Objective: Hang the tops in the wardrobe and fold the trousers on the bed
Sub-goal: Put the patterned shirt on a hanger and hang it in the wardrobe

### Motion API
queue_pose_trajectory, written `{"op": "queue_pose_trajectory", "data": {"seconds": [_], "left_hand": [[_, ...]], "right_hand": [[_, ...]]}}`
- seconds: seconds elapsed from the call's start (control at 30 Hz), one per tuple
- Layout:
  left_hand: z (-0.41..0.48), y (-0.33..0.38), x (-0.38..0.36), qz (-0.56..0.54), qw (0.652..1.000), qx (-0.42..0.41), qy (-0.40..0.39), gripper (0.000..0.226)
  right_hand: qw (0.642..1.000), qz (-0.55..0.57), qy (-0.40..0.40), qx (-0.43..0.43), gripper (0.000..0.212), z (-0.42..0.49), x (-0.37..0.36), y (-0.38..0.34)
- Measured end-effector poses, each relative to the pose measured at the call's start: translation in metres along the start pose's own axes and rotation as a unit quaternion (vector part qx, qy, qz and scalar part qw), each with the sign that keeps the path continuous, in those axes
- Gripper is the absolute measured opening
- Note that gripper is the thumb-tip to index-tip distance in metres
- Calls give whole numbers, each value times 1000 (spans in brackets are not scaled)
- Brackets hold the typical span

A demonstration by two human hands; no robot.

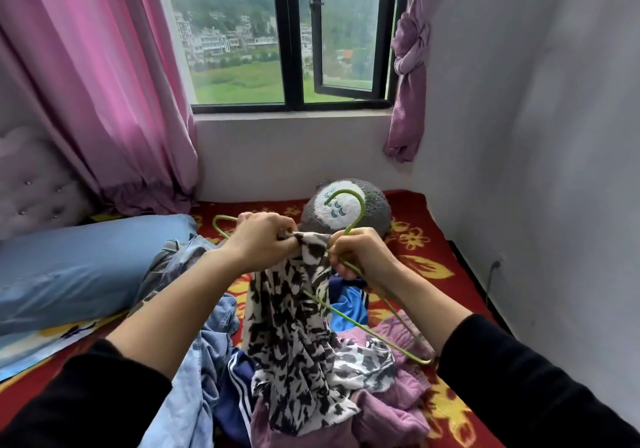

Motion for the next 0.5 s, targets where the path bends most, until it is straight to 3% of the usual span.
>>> {"op": "queue_pose_trajectory", "data": {"seconds": [0.07, 0.1, 0.17, 0.23, 0.3, 0.37, 0.43, 0.5], "left_hand": [[-4, -5, 4, -71, 996, -21, 54, 43], [-5, -7, 6, -97, 992, -33, 73, 45], [-8, -8, 11, -121, 988, -52, 87, 45], [-8, -4, 16, -134, 985, -76, 79, 44], [-8, 3, 20, -153, 980, -104, 67, 40], [-8, 10, 23, -172, 974, -131, 61, 35], [-9, 14, 24, -176, 971, -150, 59, 31], [-11, 12, 26, -180, 970, -150, 62, 28]], "right_hand": [[991, 106, -79, -37, 25, -5, 5, 1], [990, 100, -87, -58, 32, -5, 12, 4], [993, -38, -61, -98, 29, -2, 27, 10], [965, -215, -63, -138, 16, 2, 33, 19], [931, -313, -110, -154, 28, 7, 27, 27], [916, -358, -124, -132, 18, 14, 14, 36], [932, -343, -85, -86, 25, 18, 9, 42], [971, -227, -33, -63, 23, 15, 11, 41]]}}
Point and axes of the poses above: each hand's wrist, its own z-axis towards the middle knuckle, its own x-axis out of the back of the hand, y = z × x, the point moved 2 cm from there along z, towards the middle knuckle, and after that the axes turned 12 degrees about -y, right-handed, at the moved point
